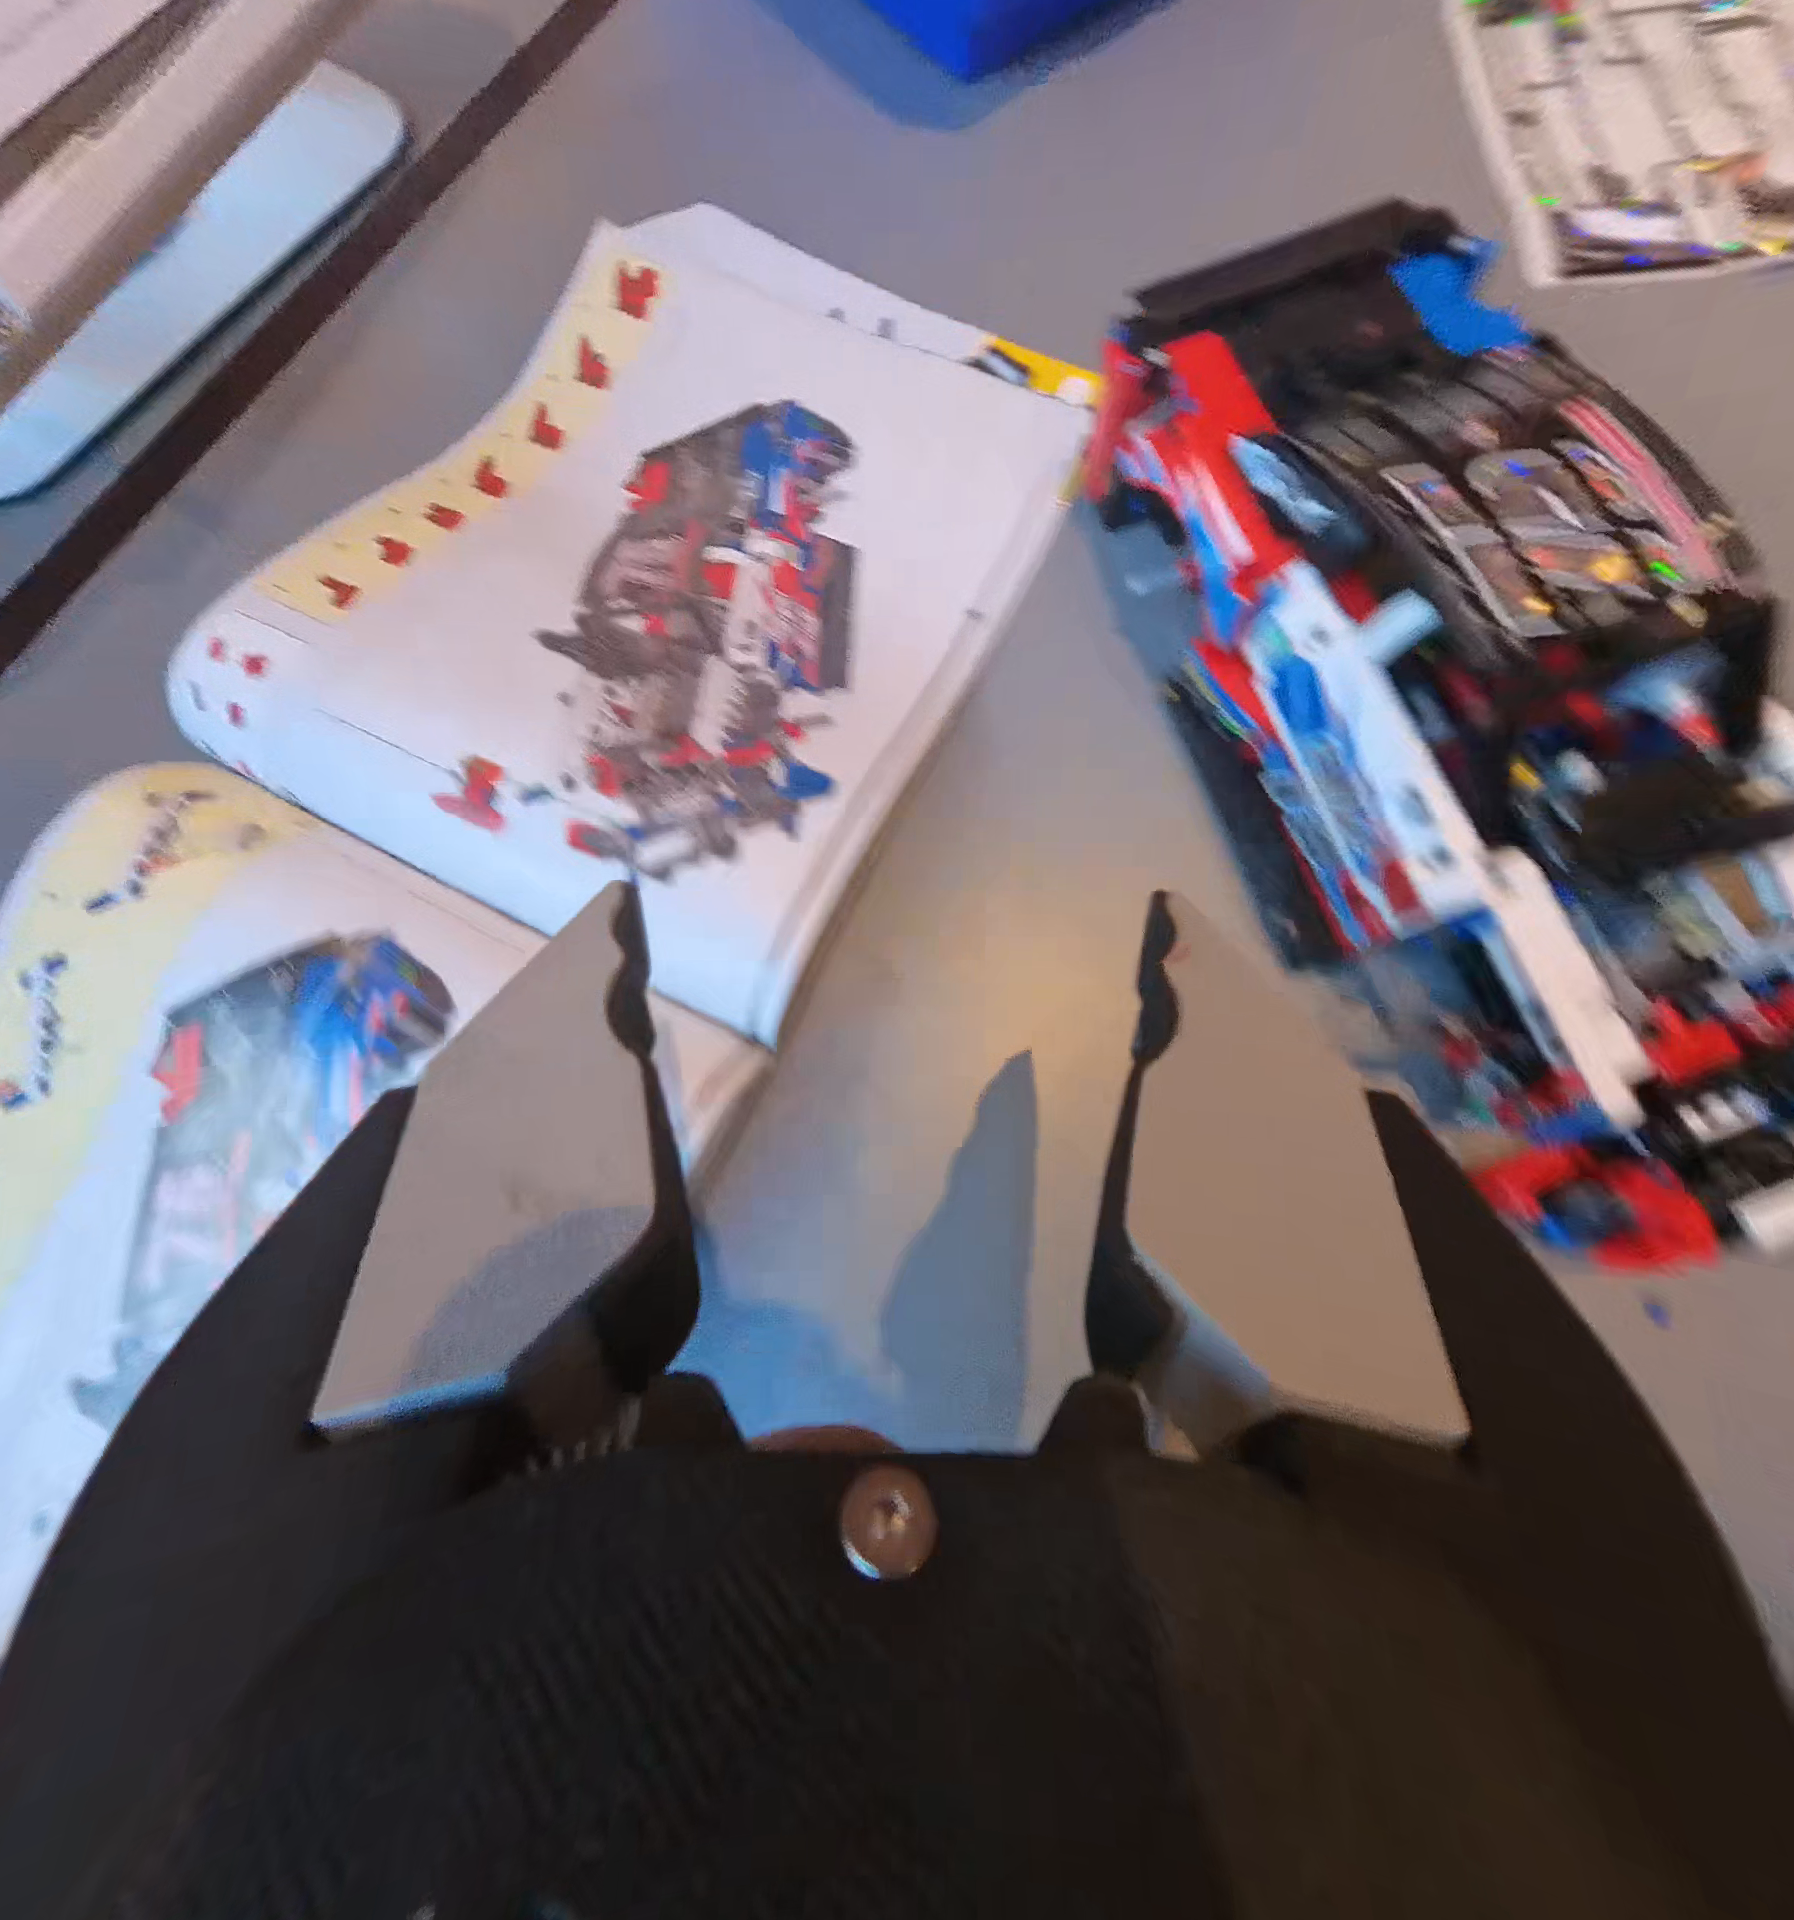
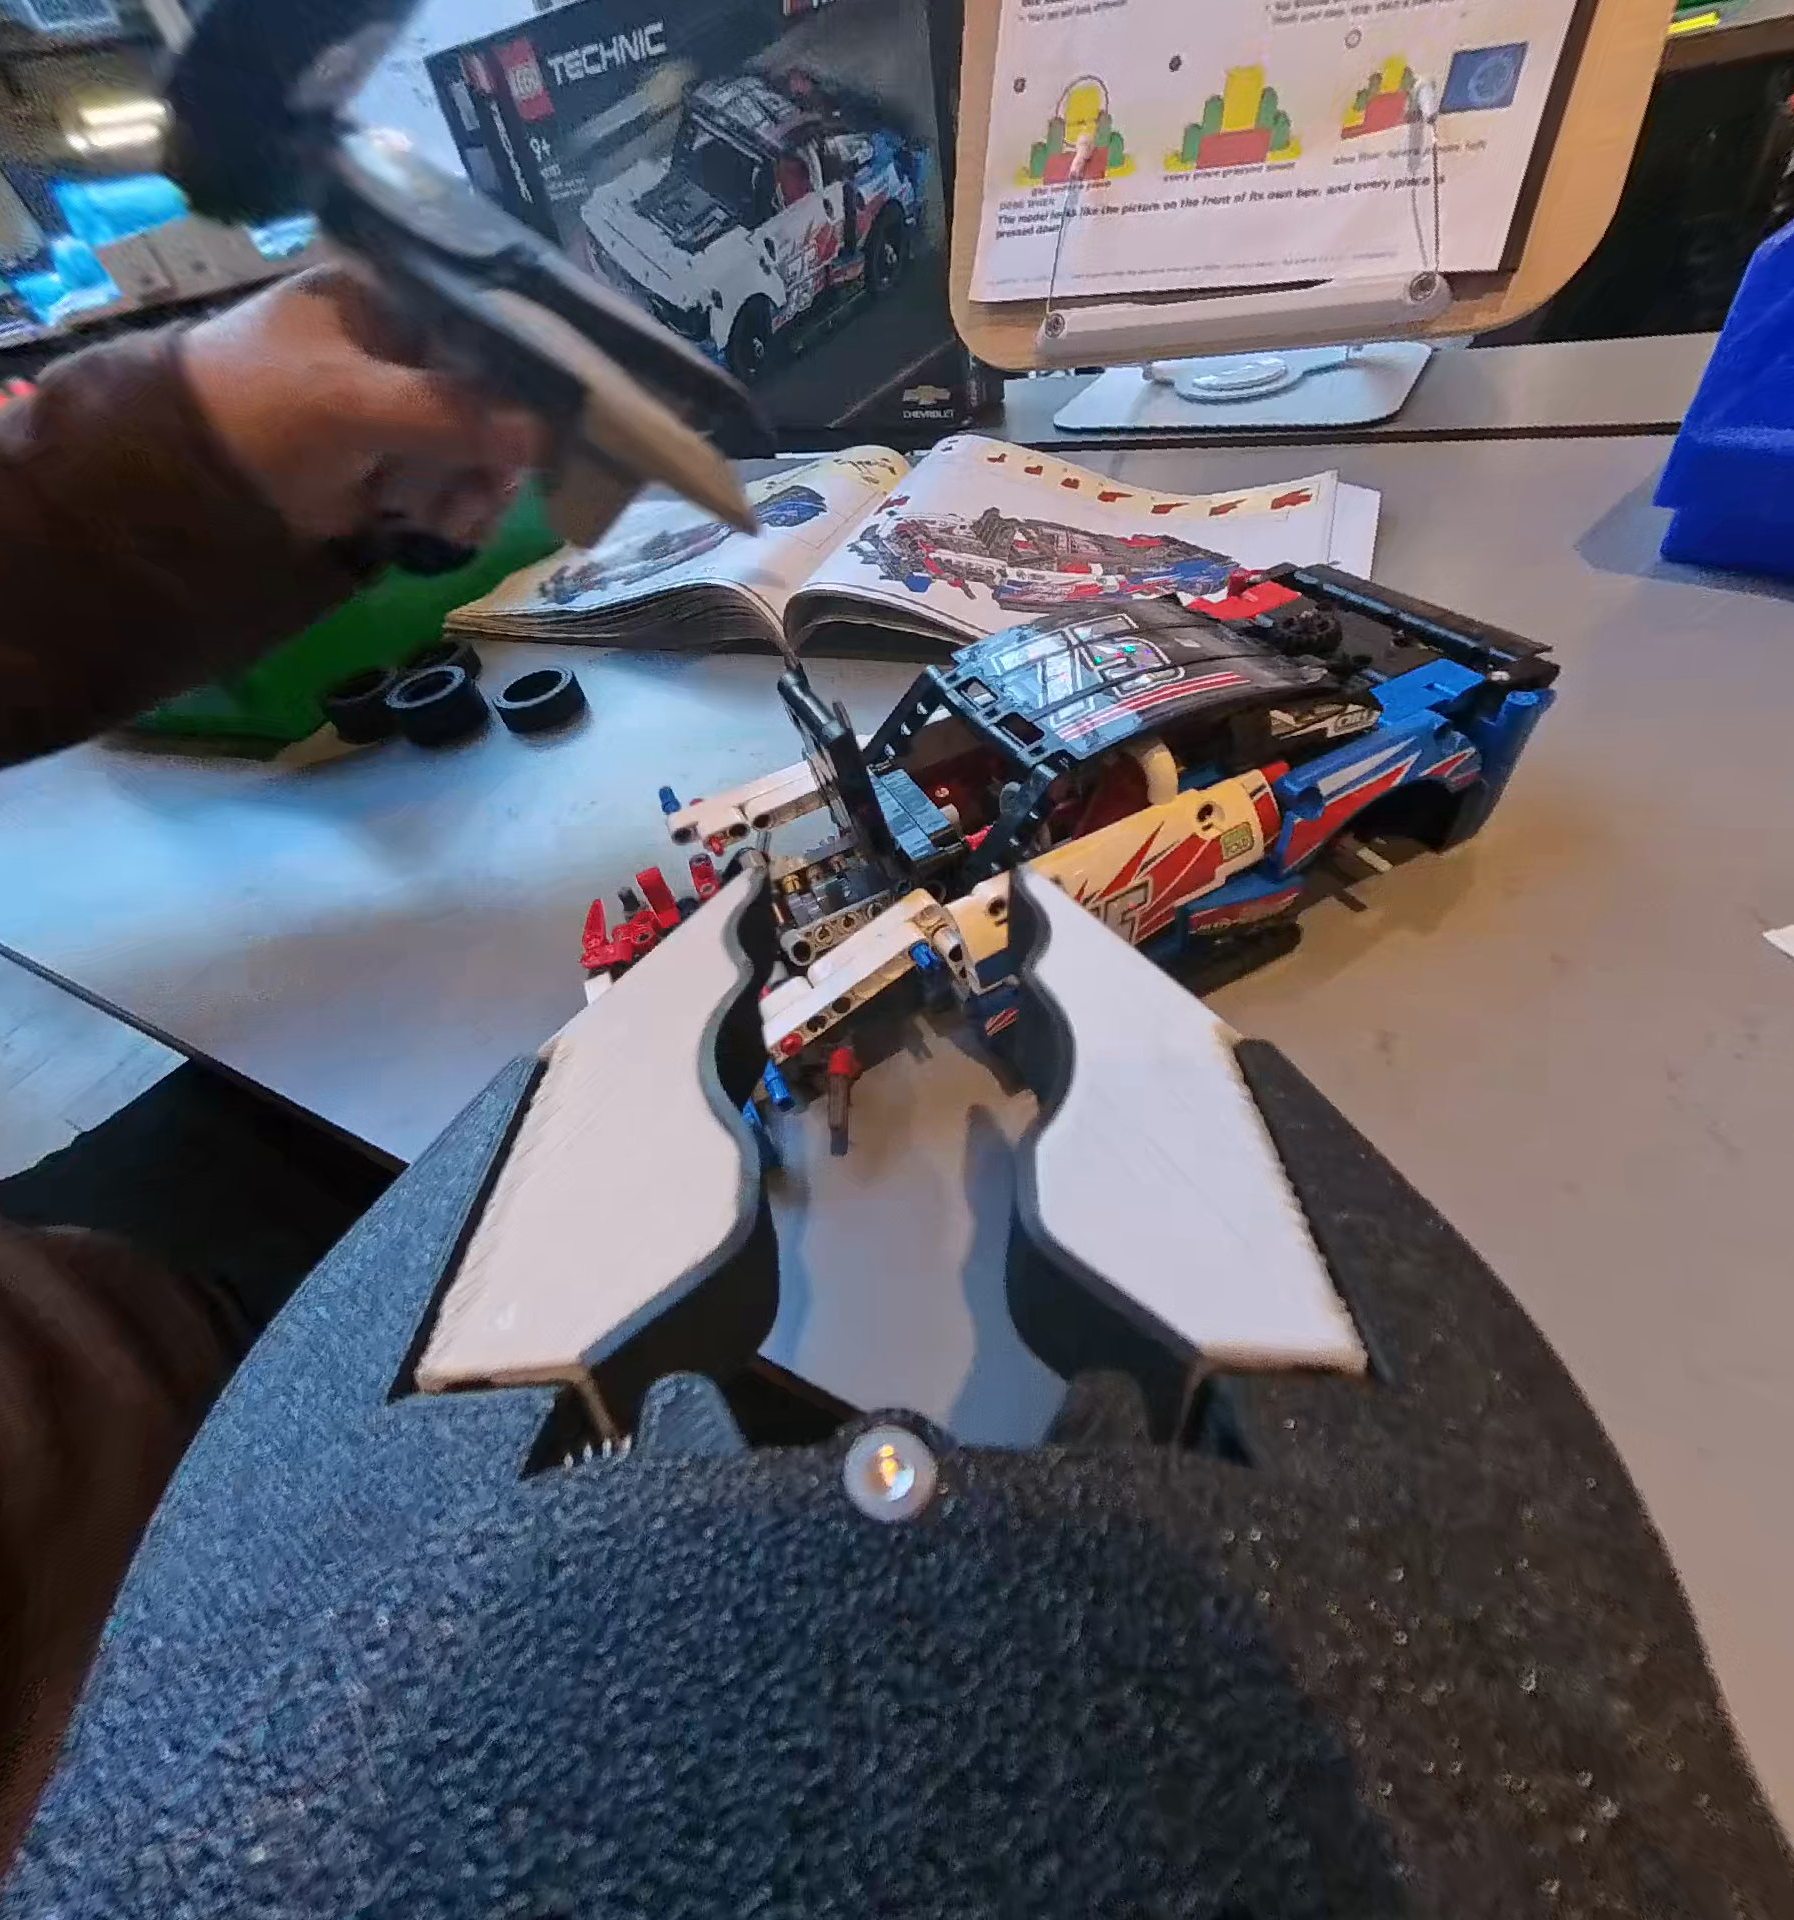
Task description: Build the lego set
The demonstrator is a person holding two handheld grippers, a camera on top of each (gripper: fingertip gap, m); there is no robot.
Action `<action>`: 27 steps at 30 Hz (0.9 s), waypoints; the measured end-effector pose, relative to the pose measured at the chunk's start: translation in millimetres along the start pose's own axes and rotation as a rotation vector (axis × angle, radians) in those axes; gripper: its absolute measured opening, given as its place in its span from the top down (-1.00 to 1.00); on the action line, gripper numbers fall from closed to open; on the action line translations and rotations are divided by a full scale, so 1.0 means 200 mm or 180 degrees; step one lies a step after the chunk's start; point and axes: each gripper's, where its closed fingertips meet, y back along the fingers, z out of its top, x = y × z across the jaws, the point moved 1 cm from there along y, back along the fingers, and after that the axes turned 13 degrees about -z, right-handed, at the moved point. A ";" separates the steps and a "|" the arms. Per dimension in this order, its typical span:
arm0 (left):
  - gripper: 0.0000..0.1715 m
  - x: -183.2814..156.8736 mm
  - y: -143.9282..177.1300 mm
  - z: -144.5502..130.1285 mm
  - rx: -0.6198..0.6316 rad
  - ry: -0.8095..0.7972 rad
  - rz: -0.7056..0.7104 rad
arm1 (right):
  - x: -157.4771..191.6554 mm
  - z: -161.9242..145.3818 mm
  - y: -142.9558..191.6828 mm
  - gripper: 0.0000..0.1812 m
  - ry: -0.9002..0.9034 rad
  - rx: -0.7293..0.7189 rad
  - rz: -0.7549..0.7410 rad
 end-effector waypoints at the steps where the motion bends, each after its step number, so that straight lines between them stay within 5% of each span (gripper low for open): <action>1: -0.09 0.06 -0.05 0.04 0.0072 0.0038 0.0018 | -0.01 0.01 0.00 0.49 0.0010 -0.0006 0.0008; 4: -0.15 0.22 -0.18 0.02 0.0506 0.0427 0.0043 | -0.10 0.10 -0.01 0.48 0.0174 -0.0099 0.0013; 6: -0.12 0.16 -0.17 -0.04 0.0612 0.0831 -0.0317 | -0.26 0.17 -0.07 0.47 0.0473 -0.0088 -0.0166; 9: -0.07 -0.01 -0.05 -0.05 -0.0164 0.0879 -0.0694 | -0.40 0.27 -0.23 0.43 0.0618 0.0041 0.0285; 14: 0.08 0.04 0.11 -0.30 -0.0548 0.0592 0.0289 | -0.60 0.37 -0.63 0.31 0.0916 0.0256 0.0943; 18: 0.10 0.02 0.14 -0.40 -0.0577 0.0649 0.0448 | -0.63 0.44 -0.80 0.26 0.0381 0.0524 0.1569; 27: 0.36 -0.06 0.16 -0.49 -0.0852 0.0129 0.0703 | -0.56 0.13 -0.83 0.20 0.0125 0.1559 0.1984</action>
